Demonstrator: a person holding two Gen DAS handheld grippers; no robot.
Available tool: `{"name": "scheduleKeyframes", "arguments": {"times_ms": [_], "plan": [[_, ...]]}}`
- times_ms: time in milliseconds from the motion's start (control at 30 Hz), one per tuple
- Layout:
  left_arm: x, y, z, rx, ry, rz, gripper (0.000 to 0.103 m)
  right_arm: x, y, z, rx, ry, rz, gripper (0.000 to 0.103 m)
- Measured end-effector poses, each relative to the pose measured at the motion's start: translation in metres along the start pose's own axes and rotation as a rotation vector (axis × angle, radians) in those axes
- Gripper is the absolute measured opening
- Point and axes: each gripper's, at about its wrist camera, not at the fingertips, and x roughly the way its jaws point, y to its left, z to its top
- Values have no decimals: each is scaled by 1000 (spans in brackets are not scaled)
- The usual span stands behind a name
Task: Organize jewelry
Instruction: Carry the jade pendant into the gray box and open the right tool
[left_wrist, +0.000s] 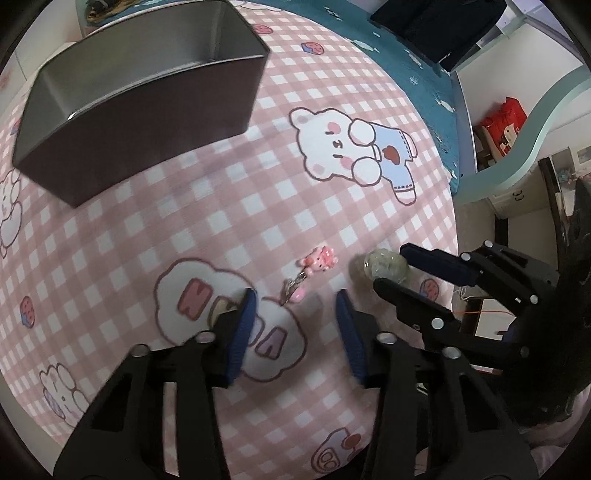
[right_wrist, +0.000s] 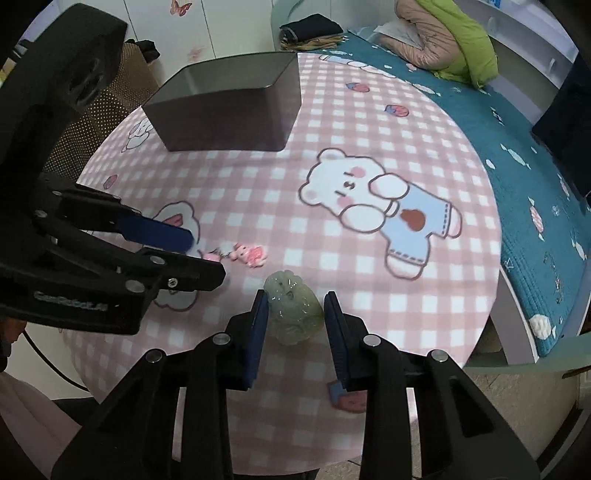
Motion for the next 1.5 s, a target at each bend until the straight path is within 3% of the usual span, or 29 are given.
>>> {"name": "scheduleKeyframes", "arguments": {"times_ms": [33, 67, 100, 400, 833, 1167, 1500], "plan": [[2, -2, 1, 5, 0, 17, 29, 0, -2, 1, -2, -1, 4, 29], [2, -3, 3, 10, -5, 32, 16, 0, -4, 2, -2, -2, 10, 29], [4, -3, 4, 6, 4, 27, 10, -1, -6, 2, -1, -5, 14, 29], [1, -7, 10, 14, -6, 51, 10, -6, -18, 10, 5, -30, 18, 29], [-62, 5, 28, -29, -176, 80, 10, -27, -13, 53, -58, -136, 14, 29], [-114, 37, 44, -165, -360, 85, 10, -29, 6, 111, -179, -217, 47, 29], [-112, 77, 62, -307, -382, 131, 10, 7, 29, 160, -291, -184, 109, 29]]}}
